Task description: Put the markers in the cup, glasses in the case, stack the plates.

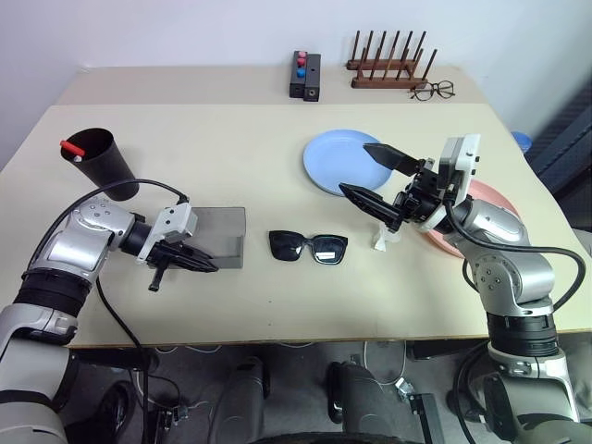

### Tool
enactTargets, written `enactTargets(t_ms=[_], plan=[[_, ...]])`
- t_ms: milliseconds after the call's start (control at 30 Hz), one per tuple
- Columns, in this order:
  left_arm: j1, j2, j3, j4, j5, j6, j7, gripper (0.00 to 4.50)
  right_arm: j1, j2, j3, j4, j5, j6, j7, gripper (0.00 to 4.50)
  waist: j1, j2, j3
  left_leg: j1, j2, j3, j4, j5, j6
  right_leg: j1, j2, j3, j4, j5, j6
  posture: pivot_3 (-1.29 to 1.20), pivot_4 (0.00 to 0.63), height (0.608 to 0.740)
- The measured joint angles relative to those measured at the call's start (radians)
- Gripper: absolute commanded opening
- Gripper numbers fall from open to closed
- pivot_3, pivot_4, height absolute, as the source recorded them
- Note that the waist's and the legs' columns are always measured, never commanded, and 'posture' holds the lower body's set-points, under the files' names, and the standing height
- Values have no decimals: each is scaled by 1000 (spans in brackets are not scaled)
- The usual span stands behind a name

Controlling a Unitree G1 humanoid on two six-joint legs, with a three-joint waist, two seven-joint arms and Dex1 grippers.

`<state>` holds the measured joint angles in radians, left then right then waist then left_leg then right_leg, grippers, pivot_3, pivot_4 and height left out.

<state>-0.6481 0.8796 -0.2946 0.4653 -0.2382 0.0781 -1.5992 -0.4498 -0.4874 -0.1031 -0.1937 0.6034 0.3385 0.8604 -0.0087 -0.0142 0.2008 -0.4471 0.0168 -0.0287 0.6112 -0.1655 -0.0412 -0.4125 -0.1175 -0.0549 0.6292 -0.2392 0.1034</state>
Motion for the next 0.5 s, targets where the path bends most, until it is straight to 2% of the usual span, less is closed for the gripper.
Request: enactTargets(t_ms=[233, 367, 500], plan=[[-3, 0, 1, 3, 4, -18, -12, 4381, 0, 0, 0, 0, -2, -3, -1, 4406, -1, 0, 0, 0, 0, 0, 0, 0, 0, 0, 0, 0, 0, 0, 0, 0, 150, 740], [-29, 28, -7, -4, -52, 2, -12, 4449, 0, 0, 0, 0, -2, -4, 0, 4406, 0, 0, 0, 0, 0, 0, 0, 0, 0, 0, 0, 0, 0, 0, 0, 0, 150, 740], [-161, 47, -15, -71, -190, 133, -12, 4449, -2, 0, 0, 4, -10, -16, 3, 4406, 7, 0, 0, -2, 0, -1, 1, 0, 0, 0, 0, 0, 0, 0, 0, 0, 150, 740]])
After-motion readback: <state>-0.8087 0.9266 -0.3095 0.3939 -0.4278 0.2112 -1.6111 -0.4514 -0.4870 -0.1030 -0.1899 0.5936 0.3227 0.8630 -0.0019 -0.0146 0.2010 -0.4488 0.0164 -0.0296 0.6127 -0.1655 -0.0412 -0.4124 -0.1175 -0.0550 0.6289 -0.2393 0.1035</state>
